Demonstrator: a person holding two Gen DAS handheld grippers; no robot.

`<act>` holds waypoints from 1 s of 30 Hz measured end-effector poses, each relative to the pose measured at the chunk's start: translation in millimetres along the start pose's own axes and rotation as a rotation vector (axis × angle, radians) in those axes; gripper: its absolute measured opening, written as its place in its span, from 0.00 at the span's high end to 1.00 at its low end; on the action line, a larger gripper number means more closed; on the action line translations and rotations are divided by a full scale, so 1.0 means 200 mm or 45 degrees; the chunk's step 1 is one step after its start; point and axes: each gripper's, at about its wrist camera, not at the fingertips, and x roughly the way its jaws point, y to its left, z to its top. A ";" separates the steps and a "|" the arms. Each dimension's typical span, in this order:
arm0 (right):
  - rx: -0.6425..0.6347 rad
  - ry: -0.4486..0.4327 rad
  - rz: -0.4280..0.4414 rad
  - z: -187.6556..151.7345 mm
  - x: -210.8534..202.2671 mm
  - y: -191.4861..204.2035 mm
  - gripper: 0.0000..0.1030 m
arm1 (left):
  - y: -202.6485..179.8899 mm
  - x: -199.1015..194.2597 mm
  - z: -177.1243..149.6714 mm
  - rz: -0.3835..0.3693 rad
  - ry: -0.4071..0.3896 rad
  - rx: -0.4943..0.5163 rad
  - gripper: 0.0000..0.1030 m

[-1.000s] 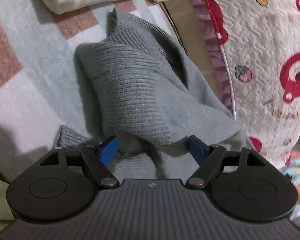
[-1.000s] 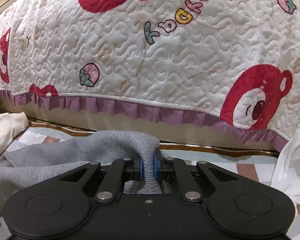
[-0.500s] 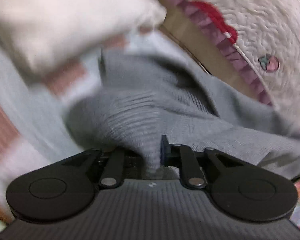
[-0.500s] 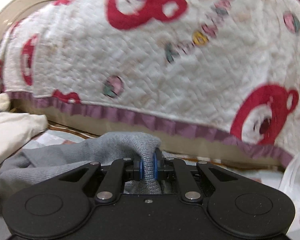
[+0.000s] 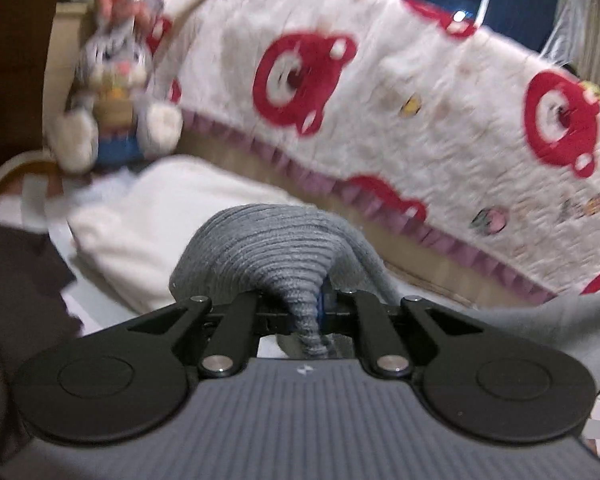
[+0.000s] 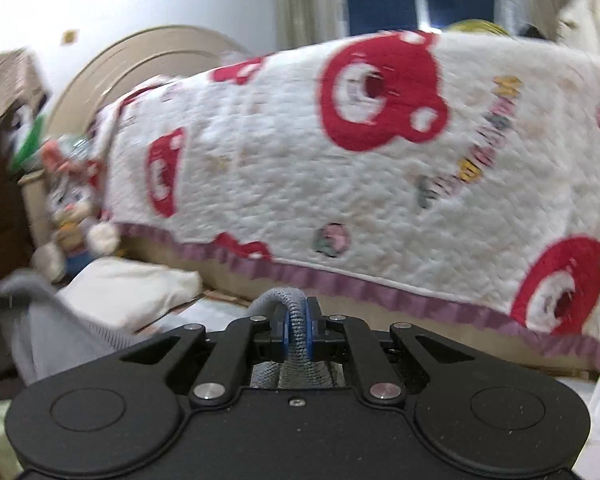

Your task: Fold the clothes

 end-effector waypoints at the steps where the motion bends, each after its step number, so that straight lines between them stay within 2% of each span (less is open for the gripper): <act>1: -0.009 0.004 0.011 0.01 -0.02 0.02 0.92 | -0.01 -0.06 0.02 -0.002 -0.031 0.019 0.92; 3: -0.005 0.000 0.028 0.05 -0.06 0.05 0.92 | -0.02 -0.19 0.07 0.016 -0.112 0.047 0.92; 8: 0.011 -0.095 -0.006 0.17 -0.20 0.06 0.93 | -0.03 -0.57 0.26 0.061 -0.359 0.060 0.92; 11: -0.019 -0.142 -0.029 0.27 -0.25 0.03 0.93 | -0.09 -0.63 0.42 0.075 -0.427 0.148 0.92; 12: -0.043 -0.144 -0.044 0.30 -0.22 0.01 0.93 | -0.11 -0.61 0.47 0.073 -0.431 0.166 0.92; 16: -0.118 -0.137 -0.152 0.42 0.03 -0.11 0.94 | -0.21 -0.21 0.62 0.115 -0.358 0.247 0.92; 18: -0.084 -0.129 -0.235 0.46 0.21 -0.20 0.94 | -0.27 0.09 0.64 0.158 -0.332 0.238 0.91; 19: -0.056 -0.129 -0.281 0.46 0.30 -0.24 0.93 | -0.29 0.23 0.62 0.173 -0.332 0.251 0.87; 20: -0.028 -0.125 -0.322 0.45 0.40 -0.28 0.87 | -0.32 0.37 0.59 0.183 -0.292 0.295 0.75; 21: -0.001 -0.102 -0.341 0.41 0.48 -0.31 0.82 | -0.34 0.54 0.54 0.214 -0.195 0.351 0.63; 22: 0.025 -0.076 -0.359 0.37 0.56 -0.34 0.77 | -0.36 0.66 0.48 0.264 -0.070 0.388 0.45; 23: 0.039 -0.031 -0.361 0.31 0.60 -0.34 0.67 | -0.36 0.74 0.43 0.286 0.041 0.408 0.45; 24: 0.054 0.009 -0.327 0.23 0.61 -0.34 0.62 | -0.35 0.79 0.34 0.275 0.136 0.415 0.45; 25: 0.060 0.040 -0.281 0.16 0.60 -0.34 0.55 | -0.33 0.80 0.25 0.237 0.188 0.412 0.45; 27: 0.058 0.098 -0.221 -0.03 0.53 -0.35 0.51 | -0.27 0.81 0.06 0.185 0.298 0.395 0.42; 30: 0.153 0.262 -0.146 -0.30 0.46 -0.41 0.50 | -0.17 0.81 -0.22 0.132 0.468 0.354 0.41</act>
